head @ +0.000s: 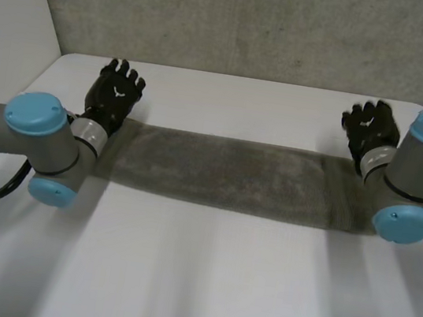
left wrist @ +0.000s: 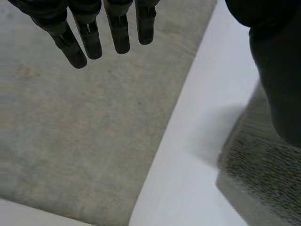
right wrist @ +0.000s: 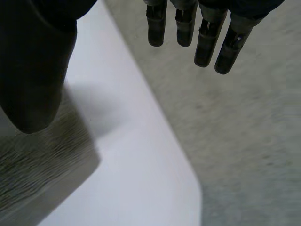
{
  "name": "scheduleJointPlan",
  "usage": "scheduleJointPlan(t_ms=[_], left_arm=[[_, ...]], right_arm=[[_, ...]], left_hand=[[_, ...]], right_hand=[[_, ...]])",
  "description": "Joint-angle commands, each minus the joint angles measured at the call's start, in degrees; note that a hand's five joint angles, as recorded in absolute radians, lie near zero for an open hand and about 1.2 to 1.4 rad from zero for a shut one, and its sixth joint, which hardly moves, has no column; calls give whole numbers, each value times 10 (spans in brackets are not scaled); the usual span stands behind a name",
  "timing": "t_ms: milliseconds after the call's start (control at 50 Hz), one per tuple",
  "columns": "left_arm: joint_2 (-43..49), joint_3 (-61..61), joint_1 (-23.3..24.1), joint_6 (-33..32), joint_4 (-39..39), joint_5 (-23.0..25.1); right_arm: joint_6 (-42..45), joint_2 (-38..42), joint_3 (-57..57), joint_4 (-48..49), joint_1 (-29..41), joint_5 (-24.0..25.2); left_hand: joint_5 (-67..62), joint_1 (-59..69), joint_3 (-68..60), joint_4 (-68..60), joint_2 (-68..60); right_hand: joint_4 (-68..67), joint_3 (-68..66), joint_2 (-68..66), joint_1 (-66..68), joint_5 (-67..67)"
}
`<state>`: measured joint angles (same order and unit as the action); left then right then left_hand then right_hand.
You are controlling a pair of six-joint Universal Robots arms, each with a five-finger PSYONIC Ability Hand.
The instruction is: Fold the towel.
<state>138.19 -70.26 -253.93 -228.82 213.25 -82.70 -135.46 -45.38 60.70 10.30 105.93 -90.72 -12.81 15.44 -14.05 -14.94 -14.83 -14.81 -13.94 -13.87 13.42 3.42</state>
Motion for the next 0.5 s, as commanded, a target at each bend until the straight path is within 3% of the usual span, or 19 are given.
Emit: scheduleJointPlan(t_ms=[20, 120, 180, 220, 340, 500], left_arm=[[-77, -66, -10, 72, 1, -16], [-157, -151, -28, 198, -6, -4], [-178, -176, -32, 225, -6, 8], [-212, -224, -35, 262, -6, 42], [-259, -304, -40, 294, -19, 99], [-270, -336, -42, 295, -31, 104]], right_arm=[[-55, -132, 120, 68, -5, 6], [-121, -217, 200, 43, -8, 49], [-128, -229, 216, 18, -8, 63], [-139, -234, 223, -59, -12, 73], [-154, -232, 240, -172, -39, 83], [-151, -188, 271, -108, -69, 101]], left_hand=[[123, -49, 35, 44, 43], [114, -40, 27, 35, 34], [114, -40, 27, 35, 34], [114, -40, 27, 35, 34], [114, -40, 27, 35, 34], [116, -42, 28, 37, 36]], right_hand=[[48, 39, 39, -34, -34], [48, 39, 39, -34, -34], [48, 39, 39, -34, -34], [48, 39, 39, -34, -34], [-5, -14, -14, 19, 19], [-79, -87, -88, 93, 93]])
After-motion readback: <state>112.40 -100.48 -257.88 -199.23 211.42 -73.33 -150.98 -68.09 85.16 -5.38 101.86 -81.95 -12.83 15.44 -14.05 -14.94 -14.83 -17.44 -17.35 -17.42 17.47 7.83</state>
